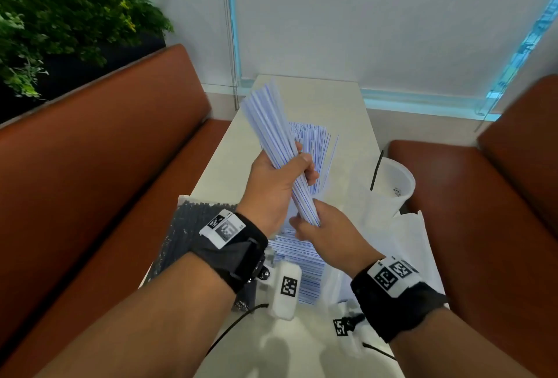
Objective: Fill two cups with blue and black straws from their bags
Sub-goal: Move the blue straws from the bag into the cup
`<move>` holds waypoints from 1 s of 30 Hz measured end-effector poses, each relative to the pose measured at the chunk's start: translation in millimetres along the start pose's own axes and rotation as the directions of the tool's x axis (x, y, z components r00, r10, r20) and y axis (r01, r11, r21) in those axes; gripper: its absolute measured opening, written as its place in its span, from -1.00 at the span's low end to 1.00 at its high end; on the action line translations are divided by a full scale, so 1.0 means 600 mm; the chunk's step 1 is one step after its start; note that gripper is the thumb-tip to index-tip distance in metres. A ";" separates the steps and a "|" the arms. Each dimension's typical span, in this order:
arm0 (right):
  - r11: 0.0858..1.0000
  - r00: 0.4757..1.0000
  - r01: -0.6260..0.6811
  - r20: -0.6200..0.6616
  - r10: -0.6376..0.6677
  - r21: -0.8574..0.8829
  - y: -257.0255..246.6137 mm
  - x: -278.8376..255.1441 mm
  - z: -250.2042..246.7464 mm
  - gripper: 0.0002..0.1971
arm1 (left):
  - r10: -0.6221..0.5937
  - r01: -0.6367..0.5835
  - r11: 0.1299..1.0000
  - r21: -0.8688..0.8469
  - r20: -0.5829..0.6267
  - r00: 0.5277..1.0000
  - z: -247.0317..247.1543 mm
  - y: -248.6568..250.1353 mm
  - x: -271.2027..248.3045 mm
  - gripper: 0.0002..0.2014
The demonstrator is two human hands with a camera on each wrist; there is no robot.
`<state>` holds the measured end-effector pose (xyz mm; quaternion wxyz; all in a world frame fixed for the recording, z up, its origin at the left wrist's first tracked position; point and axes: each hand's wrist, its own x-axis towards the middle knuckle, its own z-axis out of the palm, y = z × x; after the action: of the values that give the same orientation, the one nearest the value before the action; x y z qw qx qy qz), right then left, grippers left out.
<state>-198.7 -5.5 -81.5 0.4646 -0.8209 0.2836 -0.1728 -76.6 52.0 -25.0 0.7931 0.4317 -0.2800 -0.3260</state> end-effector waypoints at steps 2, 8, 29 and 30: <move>0.994 0.998 -0.046 -0.043 0.041 -0.102 0.008 0.001 -0.001 -0.77 | 0.017 -0.017 0.999 -0.047 -0.018 1.000 -0.010 0.015 0.013 -0.75; 0.915 1.000 0.025 -0.004 -0.030 -0.403 0.025 0.019 -0.015 -0.70 | 0.162 -0.162 0.986 0.041 -0.009 0.987 -0.014 0.065 0.053 -0.84; 0.707 0.999 -0.020 0.017 0.045 -0.707 0.063 0.094 -0.037 -0.59 | 0.113 -0.095 0.551 0.829 0.038 0.993 -0.070 -0.028 0.134 -0.41; 0.702 0.999 -0.023 0.018 0.050 -0.712 0.063 0.094 -0.037 -0.60 | 0.139 -0.117 0.569 0.814 0.045 0.989 -0.072 -0.023 0.137 -0.27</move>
<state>-178.1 -70.8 -101.5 0.1204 -0.9337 0.3361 -0.0260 2.8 5.8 -43.6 0.5313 0.7298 -0.4191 -0.0978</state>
